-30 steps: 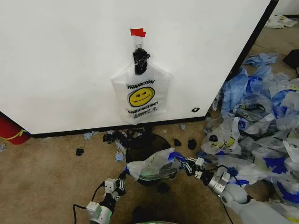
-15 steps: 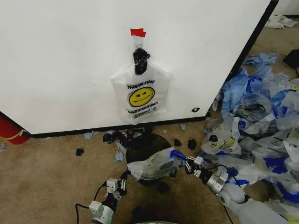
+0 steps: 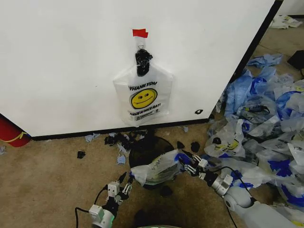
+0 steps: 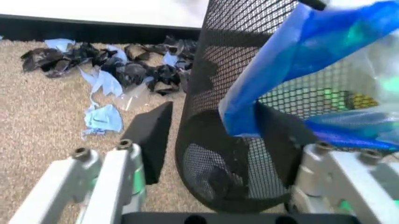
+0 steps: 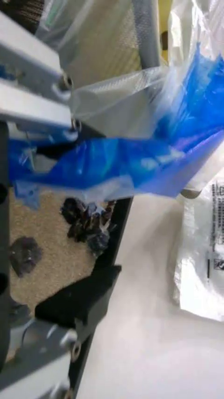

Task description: Pick up the garbage bag from the wall and place it over the trash bin.

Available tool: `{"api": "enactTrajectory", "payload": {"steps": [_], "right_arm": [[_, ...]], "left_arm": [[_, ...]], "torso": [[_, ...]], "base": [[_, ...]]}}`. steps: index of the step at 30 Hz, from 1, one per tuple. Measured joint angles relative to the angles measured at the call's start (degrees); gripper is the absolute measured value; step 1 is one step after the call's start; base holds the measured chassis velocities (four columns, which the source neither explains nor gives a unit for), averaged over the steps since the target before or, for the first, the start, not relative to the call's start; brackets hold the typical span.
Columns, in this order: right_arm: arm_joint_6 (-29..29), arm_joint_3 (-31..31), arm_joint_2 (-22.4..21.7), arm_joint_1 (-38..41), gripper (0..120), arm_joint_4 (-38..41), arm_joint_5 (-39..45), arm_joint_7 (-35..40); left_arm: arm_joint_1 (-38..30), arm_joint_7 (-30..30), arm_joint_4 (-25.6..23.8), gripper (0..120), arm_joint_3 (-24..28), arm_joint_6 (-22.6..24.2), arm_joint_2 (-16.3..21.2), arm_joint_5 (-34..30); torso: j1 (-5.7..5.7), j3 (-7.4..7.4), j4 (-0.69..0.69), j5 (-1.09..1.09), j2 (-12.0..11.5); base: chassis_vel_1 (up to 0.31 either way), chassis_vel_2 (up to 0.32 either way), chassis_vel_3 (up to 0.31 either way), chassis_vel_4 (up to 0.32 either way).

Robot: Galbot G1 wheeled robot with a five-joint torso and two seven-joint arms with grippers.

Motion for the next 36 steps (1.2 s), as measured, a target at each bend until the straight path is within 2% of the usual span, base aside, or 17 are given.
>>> {"api": "enactTrajectory", "payload": {"steps": [1, 3, 5, 7, 10, 12, 28, 36], "right_arm": [[-0.07, 0.13, -0.62, -0.22, 68, 0.38, 0.0, -0.6], [-0.11, 0.13, -0.92, -0.31, 69, 0.56, 0.02, -0.78], [-0.33, 0.06, -2.6, -0.86, 80, 1.64, 0.33, -1.79], [-0.33, 0.1, -3.15, -1.09, 84, 2.01, 0.36, -2.19], [-0.3, 0.81, -4.41, -1.79, 97, 3.01, 0.27, -2.44], [-0.19, 1.11, -4.8, -1.87, 99, 3.26, 0.25, -2.36], [0.68, 2.53, -7.51, -2.48, 100, 7.05, 4.21, -7.83], [0.28, 6.8, -10.27, -4.24, 100, 15.84, 7.34, -6.69]], "left_arm": [[0.55, 0.08, -0.53, 65, -0.5, 0.1, 0.29, 0.14], [0.73, 0.16, -0.7, 66, -0.69, 0.12, 0.41, 0.17], [1.46, 0.55, -1.39, 78, -1.56, 0.3, 1.15, 0.18], [1.74, 0.63, -1.61, 80, -1.92, 0.46, 1.37, 0.18], [2.43, 0.67, -1.83, 94, -2.89, 0.79, 1.6, 0.41], [2.83, 0.67, -1.85, 98, -3.26, 0.82, 1.65, 0.71], [11.71, 0.84, -5.65, 100, -8.04, 0.36, 2.4, 3.27], [17.41, 0.12, -9.83, 100, -12.53, -2.08, 4.35, 5.43]], "torso": [[0.0, 0.0, 0.0, 0.0, 0.0], [0.0, 0.0, -0.01, 0.01, 0.0], [0.0, 0.0, -0.01, -0.01, 0.0], [0.0, 0.0, -0.01, -0.01, 0.0], [0.0, 0.0, -0.01, 0.0, 0.0], [0.0, 0.0, -0.02, 0.0, 0.0], [0.0, 0.0, 0.0, 0.0, 0.0], [0.0, 0.0, -0.01, -0.01, 0.0]], "base": [[0.0, 0.0, 0.0, 0.0], [0.0, 0.0, 0.0, 0.0], [0.0, 0.0, 0.0, 0.0], [0.0, 0.0, 0.0, 0.0], [0.0, 0.0, 0.0, 0.0], [0.0, 0.0, 0.0, 0.0], [0.0, 0.0, 0.0, 0.0], [0.0, 0.0, 0.0, 0.0]]}}
